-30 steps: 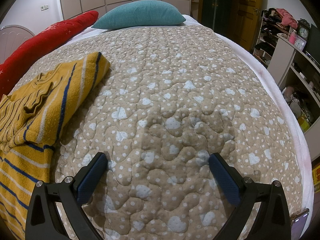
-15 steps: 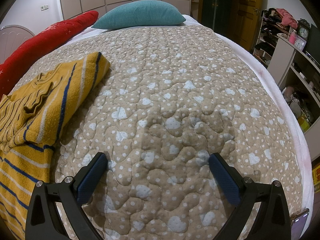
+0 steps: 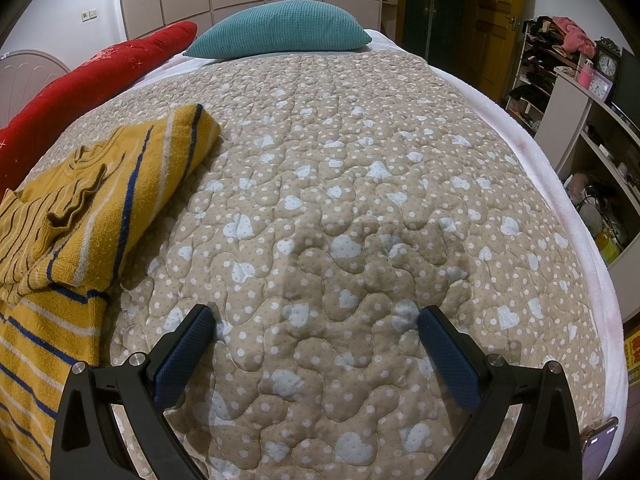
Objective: Fold small clothes
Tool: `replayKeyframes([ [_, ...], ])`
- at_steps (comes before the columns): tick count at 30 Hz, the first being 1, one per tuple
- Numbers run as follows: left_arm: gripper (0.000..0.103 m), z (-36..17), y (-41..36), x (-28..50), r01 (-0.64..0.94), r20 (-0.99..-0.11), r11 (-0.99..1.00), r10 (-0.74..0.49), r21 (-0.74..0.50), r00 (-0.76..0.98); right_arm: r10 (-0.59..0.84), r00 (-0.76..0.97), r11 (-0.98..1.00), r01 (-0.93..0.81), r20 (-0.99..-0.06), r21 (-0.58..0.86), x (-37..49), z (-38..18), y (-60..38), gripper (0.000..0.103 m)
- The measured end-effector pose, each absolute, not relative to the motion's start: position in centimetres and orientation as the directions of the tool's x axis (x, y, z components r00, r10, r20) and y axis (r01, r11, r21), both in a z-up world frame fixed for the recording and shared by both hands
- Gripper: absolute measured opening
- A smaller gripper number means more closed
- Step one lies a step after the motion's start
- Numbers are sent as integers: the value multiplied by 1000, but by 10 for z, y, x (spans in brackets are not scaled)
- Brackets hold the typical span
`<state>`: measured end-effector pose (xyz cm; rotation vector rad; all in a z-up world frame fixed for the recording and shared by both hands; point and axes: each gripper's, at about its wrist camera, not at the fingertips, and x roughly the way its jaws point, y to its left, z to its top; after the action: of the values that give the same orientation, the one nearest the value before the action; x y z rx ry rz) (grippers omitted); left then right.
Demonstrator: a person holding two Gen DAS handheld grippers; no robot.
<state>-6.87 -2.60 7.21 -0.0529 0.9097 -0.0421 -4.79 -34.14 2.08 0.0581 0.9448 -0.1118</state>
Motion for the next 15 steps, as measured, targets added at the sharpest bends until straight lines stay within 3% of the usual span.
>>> replayKeyframes([
  [15,86,67,-25,-68,13,-794,997,-65,-72,604,-70,581,993,121,-811,0,-48,21,-342,103],
])
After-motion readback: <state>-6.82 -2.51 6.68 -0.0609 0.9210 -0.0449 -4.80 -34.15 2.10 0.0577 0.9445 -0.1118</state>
